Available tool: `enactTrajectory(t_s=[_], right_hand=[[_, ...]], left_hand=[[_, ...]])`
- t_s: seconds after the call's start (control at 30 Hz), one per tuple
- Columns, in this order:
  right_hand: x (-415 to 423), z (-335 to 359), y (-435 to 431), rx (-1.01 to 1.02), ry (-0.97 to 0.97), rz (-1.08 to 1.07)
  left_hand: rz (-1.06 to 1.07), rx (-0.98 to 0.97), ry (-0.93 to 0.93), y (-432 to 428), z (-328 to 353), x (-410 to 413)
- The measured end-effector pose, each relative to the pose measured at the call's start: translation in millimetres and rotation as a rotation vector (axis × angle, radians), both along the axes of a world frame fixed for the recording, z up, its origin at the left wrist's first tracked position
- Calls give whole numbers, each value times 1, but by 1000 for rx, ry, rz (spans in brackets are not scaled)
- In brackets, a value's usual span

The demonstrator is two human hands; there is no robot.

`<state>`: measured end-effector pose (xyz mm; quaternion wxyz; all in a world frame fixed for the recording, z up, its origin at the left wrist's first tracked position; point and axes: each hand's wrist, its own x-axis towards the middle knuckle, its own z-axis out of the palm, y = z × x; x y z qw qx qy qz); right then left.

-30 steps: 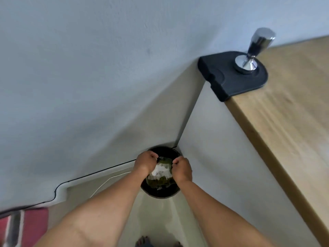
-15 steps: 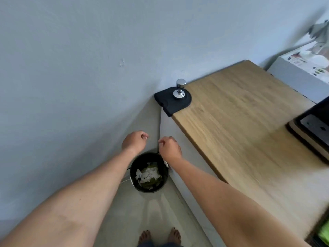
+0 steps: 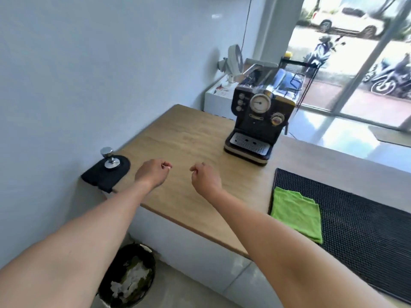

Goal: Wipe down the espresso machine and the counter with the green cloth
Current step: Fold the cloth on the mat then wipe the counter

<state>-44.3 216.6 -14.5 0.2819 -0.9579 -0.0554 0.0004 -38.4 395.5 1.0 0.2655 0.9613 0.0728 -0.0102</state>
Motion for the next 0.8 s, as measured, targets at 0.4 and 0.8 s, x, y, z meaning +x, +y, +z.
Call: enactTrajectory(t_s=[0.4,0.8], right_hand=[[-59,3,-224,-105,149,-600],[-145,-12,-296,163,352,-974]], left_hand=[[-742,7,97,-219,-10,7],[-1112,182,46,-307,-30,-27]])
